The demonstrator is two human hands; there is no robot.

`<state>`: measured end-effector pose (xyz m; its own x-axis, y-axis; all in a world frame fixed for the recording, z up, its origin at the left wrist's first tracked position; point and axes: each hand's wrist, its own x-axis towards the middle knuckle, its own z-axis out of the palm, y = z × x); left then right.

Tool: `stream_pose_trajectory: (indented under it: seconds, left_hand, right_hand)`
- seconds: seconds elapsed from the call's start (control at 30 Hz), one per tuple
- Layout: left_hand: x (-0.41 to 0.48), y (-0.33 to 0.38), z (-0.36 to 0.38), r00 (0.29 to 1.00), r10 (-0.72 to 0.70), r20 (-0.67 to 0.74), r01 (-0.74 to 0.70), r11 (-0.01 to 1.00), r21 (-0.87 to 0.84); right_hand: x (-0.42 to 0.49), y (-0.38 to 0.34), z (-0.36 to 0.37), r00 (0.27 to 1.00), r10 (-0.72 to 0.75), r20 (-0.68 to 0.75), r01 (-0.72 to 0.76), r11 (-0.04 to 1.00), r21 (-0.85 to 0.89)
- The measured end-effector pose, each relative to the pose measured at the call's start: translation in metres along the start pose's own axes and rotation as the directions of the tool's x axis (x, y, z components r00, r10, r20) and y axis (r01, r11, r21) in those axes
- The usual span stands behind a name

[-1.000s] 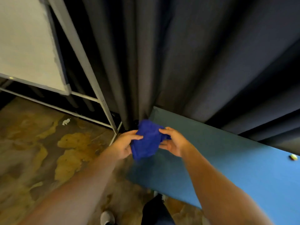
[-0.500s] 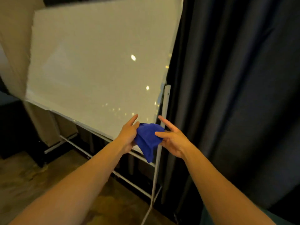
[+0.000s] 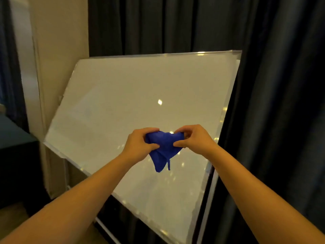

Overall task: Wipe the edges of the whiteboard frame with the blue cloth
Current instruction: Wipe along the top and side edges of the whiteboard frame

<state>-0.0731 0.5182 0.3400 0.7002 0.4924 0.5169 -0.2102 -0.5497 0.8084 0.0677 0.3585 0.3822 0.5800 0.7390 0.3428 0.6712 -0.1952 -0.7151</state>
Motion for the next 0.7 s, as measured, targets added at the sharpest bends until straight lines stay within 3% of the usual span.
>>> stream_pose_trajectory:
  seconds: [0.1, 0.17, 0.23, 0.3, 0.37, 0.5, 0.7]
  left_hand:
    - [0.073, -0.016, -0.014, 0.970, 0.242, -0.023, -0.211, 0.883, 0.419]
    - [0.128, -0.026, -0.024, 0.951, 0.306, -0.037, -0.254, 0.845, 0.471]
    - [0.192, -0.031, -0.034, 0.963, 0.265, -0.041, -0.245, 0.932, 0.265]
    - [0.232, -0.027, -0.038, 0.990, 0.126, 0.057, -0.123, 0.991, -0.058]
    - [0.279, -0.029, -0.036, 0.988, 0.088, 0.130, -0.057, 0.973, -0.222]
    - [0.361, -0.039, -0.038, 0.986, 0.105, 0.132, -0.063, 0.955, -0.289]
    - [0.455, -0.054, -0.045, 0.962, 0.090, 0.257, 0.044, 0.880, -0.473]
  right_hand:
    - [0.062, -0.003, 0.001, 0.989, -0.139, -0.059, 0.121, 0.962, -0.243]
    - [0.107, -0.002, -0.005, 0.974, -0.192, -0.119, 0.163, 0.963, -0.217]
    - [0.158, -0.002, -0.016, 0.981, -0.144, -0.128, 0.163, 0.974, 0.157]
    - [0.190, -0.001, -0.022, 0.995, -0.075, -0.062, 0.096, 0.852, 0.515]
    - [0.233, 0.001, -0.026, 0.997, -0.071, -0.005, 0.055, 0.726, 0.685]
    - [0.310, -0.003, -0.024, 0.993, -0.115, 0.029, 0.050, 0.629, 0.776]
    - [0.396, -0.008, -0.037, 0.967, 0.017, -0.253, 0.147, 0.775, 0.615]
